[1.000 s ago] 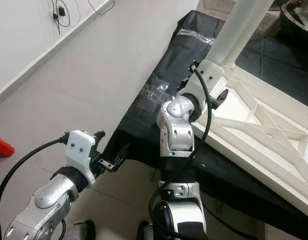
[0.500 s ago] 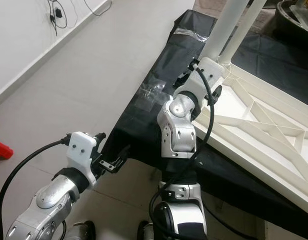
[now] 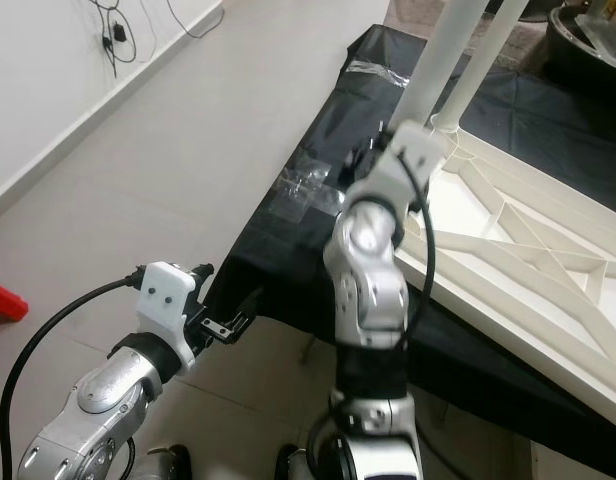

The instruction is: Building children table

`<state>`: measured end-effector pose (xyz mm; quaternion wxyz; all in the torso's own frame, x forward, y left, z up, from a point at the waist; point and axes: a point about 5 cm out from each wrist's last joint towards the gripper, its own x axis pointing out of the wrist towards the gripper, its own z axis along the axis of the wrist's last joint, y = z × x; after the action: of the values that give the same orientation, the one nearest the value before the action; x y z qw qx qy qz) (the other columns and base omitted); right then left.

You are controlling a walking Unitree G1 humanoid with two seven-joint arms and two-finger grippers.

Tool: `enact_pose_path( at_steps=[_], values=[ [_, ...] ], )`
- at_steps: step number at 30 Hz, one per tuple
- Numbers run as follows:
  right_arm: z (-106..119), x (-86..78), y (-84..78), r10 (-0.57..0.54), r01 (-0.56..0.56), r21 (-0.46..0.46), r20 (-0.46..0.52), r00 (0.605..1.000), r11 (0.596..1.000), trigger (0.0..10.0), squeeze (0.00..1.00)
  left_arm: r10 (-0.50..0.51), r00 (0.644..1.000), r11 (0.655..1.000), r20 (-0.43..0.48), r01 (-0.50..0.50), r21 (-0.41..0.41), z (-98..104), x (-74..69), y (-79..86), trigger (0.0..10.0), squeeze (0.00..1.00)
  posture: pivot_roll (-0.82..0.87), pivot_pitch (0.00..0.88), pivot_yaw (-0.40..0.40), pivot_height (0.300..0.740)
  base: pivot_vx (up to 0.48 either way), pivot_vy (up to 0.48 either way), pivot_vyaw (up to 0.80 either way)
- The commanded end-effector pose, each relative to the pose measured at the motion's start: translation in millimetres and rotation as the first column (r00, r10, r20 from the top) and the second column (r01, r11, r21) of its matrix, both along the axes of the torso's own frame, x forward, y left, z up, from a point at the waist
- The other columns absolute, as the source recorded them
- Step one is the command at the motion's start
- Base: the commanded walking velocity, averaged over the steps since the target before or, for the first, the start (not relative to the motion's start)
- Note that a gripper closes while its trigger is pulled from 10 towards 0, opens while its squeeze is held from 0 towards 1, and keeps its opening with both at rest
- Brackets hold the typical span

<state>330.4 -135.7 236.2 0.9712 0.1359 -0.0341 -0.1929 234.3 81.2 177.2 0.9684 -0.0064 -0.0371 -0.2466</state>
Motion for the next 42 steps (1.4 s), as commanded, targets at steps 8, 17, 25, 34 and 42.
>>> enact_pose_path(
  at_steps=[8, 17, 25, 34, 42],
  values=[
    [-8, -10.9, 7.1, 0.112, -0.111, 0.011, -0.039, 0.993, 0.994, 10.0, 0.00, -0.018, 1.000, 1.000, -0.013, 0.018, -0.002, -5, 0.8, -3.2, 10.0, 0.00, 0.09, 0.157, -0.103, 0.740, 0.000, 0.000, 0.00],
    [-20, -27.6, 3.7, 0.184, -0.185, -0.002, -0.086, 0.979, 0.983, 10.0, 0.00, -0.014, 1.000, 1.000, -0.009, 0.014, 0.005, -8, 5.0, -1.2, 10.0, 0.00, 0.09, 0.146, -0.099, 0.740, 0.000, 0.000, 0.00],
    [-55, -73.3, -14.1, 0.199, -0.214, -0.098, -0.146, 0.969, 0.972, 10.0, 0.00, -0.031, 0.999, 0.999, -0.023, 0.032, 0.029, -18, 6.3, 0.4, 10.0, 0.00, 0.08, 0.102, -0.087, 0.740, 0.000, 0.000, 0.00],
    [-96, -105.4, -19.1, 0.212, -0.242, -0.150, -0.193, 0.958, 0.959, 10.0, 0.00, -0.036, 0.983, 0.996, -0.179, 0.050, 0.071, -50, 3.4, 2.4, 10.0, 0.00, 0.08, 0.038, -0.064, 0.740, 0.000, 0.000, 0.00],
    [-102, -109.7, -14.5, 0.235, -0.273, -0.200, -0.194, 0.952, 0.941, 10.0, 0.00, -0.045, 0.978, 0.995, -0.203, 0.061, 0.075, -62, 5.3, -3.3, 10.0, 0.00, 0.07, 0.004, -0.057, 0.740, 0.000, 0.000, -0.59]
  ],
)
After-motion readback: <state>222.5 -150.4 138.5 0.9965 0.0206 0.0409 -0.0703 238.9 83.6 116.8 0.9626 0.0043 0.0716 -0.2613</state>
